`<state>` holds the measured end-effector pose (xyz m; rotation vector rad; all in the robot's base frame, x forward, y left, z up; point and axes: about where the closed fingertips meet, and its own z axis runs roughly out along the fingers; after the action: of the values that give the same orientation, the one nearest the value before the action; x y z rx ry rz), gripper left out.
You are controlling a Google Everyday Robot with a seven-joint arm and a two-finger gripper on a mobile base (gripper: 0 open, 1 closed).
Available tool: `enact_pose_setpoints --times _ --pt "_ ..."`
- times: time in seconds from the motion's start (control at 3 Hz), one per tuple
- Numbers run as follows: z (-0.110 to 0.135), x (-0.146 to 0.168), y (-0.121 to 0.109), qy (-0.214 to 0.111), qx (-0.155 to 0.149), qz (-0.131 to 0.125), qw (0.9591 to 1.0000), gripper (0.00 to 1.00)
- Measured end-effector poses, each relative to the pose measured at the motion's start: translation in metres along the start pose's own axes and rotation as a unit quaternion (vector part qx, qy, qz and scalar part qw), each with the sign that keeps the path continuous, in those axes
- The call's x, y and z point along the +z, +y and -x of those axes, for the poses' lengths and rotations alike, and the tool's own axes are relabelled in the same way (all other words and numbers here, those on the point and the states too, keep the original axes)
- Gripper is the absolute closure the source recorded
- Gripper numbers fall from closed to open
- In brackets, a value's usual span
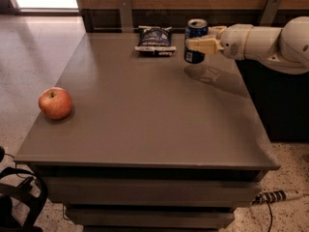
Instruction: Move pepsi can near apple
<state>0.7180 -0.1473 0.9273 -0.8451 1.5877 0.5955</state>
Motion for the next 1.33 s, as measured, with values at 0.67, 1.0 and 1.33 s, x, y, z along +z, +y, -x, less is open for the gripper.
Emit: enact_pose_setpoints --times 0.67,1.0,1.33 --pt "0.012 0.003 0.106 -0.014 -0.009 0.049 0.9987 1.0" --pt "0.01 0.012 0.14 -0.012 -0.013 0.076 0.997 1.0" --pt "0.004 0.028 0.186 -0.013 -0.015 0.106 0.9942 1.0"
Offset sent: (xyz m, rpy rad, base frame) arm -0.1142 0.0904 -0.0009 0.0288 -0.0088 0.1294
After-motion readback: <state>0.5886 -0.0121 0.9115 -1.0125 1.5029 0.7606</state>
